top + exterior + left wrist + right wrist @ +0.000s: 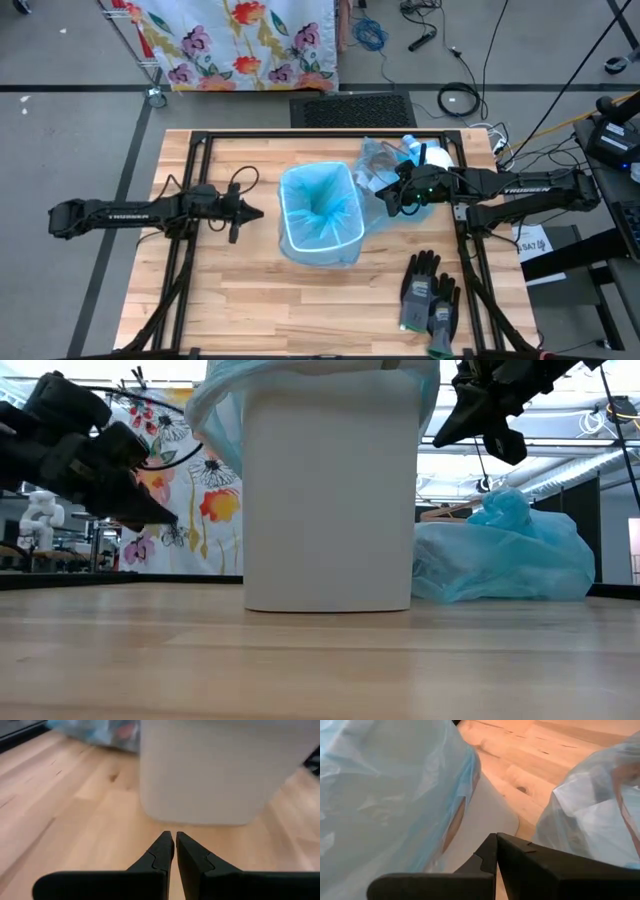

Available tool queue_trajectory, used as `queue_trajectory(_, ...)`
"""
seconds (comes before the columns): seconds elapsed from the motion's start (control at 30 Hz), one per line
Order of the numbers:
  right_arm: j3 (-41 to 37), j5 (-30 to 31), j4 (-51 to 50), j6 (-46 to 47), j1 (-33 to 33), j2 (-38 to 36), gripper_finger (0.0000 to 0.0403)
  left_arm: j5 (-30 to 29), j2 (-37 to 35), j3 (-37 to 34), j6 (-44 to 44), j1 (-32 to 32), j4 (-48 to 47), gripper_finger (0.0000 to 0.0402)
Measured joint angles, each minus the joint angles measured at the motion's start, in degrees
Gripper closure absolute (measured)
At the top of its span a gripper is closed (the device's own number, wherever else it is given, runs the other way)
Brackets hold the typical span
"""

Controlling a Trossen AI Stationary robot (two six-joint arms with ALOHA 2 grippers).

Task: Place trash/remove bag and relplace
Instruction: Return to Home Position

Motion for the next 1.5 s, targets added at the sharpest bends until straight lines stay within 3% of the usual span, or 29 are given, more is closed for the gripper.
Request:
queue_trajectory(0.17,0.0,0.11,-0.04,0.02,0.0,0.0,0.0403,9.96,-2.83,0.0,-1.18,2.18,1.47,0.0374)
queue_trajectory(0.27,0.0,0.1,-0.07,0.32,0.02,0.0,0.0403,12.52,-5.0,0.0,-1.52,3.07,-0.31,0.0374)
queue_trajectory(0.7,0.0,0.09,-1.43,1.31,0.02,0.0,0.0403,11.97,-20.04,0.0,0.47,10.65,-6.16,0.0374)
queue_trajectory(1.07,0.0,0.09,-1.82,1.31,0.02,0.0,0.0403,9.94,-20.8,0.0,1.75,18.82,-6.44,0.0374)
queue_trajectory(1.27,0.0,0.08,-2.81,1.29,0.02,0.0,0.0403,9.77,-24.49,4.78,4.67,22.66,-20.23,0.0374)
queue_trajectory(1.5,0.0,0.08,-4.73,1.28,0.02,0.0,0.0403,9.75,-31.41,7.11,6.65,24.81,-23.97,0.0374)
